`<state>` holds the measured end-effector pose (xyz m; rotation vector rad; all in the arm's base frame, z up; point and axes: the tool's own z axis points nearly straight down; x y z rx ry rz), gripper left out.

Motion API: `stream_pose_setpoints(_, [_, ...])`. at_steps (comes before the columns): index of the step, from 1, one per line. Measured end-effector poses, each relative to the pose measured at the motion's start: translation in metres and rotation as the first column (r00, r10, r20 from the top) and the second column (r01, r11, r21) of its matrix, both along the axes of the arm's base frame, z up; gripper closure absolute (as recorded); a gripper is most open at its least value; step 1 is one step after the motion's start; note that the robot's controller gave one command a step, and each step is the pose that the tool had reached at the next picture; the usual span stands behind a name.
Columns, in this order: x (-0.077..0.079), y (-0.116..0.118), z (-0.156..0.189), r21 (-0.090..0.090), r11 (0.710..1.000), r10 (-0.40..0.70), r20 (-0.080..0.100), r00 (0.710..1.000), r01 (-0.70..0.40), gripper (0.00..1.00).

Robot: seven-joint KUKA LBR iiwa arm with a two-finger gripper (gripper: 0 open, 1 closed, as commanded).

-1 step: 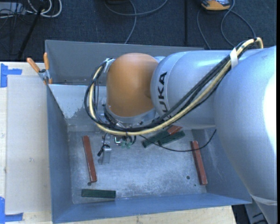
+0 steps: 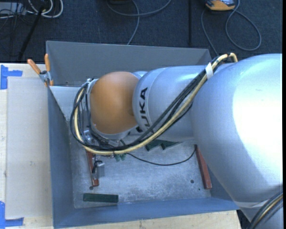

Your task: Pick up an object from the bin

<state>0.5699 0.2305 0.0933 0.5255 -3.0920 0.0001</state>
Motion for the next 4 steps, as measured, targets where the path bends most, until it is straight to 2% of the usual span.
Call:
stream_pose_setpoints(1, [0.037,-0.058,0.083,-0.001,0.949,0.317,0.013,0.948,-0.317,0.00])
stream_pose_setpoints(2, [0.020,0.009,-0.021,0.004,0.824,0.566,0.000,0.824,-0.566,0.00])
stream_pose_setpoints(3, [0.022,0.008,-0.018,0.003,0.828,0.561,0.004,0.828,-0.561,1.00])
stream_pose_setpoints(4, [0.026,-0.032,0.116,-0.002,0.823,0.567,0.014,0.823,-0.567,1.00])
